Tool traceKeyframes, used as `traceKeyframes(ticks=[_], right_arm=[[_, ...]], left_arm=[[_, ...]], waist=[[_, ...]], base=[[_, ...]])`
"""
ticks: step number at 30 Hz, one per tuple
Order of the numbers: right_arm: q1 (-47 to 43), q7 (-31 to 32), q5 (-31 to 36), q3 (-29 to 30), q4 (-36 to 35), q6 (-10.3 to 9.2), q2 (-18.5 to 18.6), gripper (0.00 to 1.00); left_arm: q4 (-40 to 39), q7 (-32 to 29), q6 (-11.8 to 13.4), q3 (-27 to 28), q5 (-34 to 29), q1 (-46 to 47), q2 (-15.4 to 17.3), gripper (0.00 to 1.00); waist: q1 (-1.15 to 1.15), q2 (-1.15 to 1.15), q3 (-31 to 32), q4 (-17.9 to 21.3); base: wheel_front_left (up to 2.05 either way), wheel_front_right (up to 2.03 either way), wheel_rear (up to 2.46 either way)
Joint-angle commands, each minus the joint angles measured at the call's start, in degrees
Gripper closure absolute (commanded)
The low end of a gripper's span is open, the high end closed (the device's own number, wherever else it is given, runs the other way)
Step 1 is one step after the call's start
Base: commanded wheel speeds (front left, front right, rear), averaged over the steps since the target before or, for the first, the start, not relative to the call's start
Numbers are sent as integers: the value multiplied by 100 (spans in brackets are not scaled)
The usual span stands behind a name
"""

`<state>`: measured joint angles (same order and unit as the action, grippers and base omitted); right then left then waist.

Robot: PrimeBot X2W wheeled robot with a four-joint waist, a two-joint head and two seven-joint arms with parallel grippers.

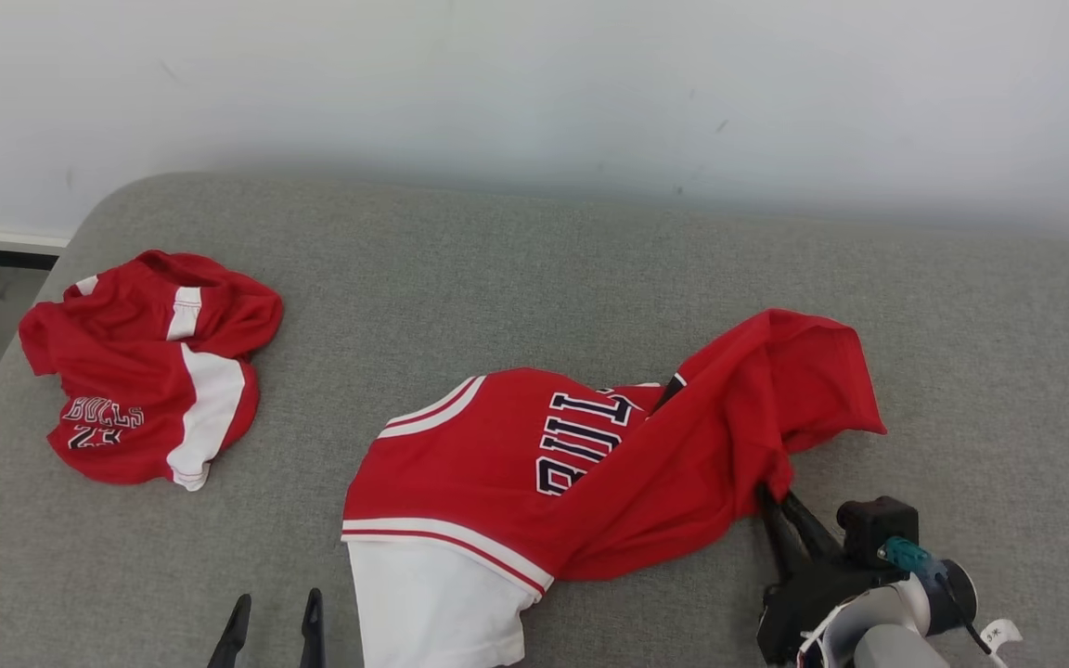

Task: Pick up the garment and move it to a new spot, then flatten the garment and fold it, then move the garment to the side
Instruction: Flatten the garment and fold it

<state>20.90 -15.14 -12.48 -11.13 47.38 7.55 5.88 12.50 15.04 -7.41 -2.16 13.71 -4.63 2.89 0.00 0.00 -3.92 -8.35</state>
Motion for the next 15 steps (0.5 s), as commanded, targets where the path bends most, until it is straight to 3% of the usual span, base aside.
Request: traceKeyframes(ticks=[1, 9, 15], right_arm=[[96, -7, -53, 5, -58, -13, 4, 100], [-497, -6, 118, 80, -807, -13, 234, 100], [-1429, -7, 202, 273, -1854, -14, 564, 100]], left_arm=[[12, 13, -7, 15, -13, -64, -3, 0], [-6, 13, -7, 26, 37, -239, -4, 0], [-29, 13, 3, 48, 50, -292, -2, 0]], waist=[[0, 0, 40, -20], [0, 0, 158, 126], [0, 0, 189, 316]], base=[[0, 0, 0], [0, 0, 0], [0, 0, 0]])
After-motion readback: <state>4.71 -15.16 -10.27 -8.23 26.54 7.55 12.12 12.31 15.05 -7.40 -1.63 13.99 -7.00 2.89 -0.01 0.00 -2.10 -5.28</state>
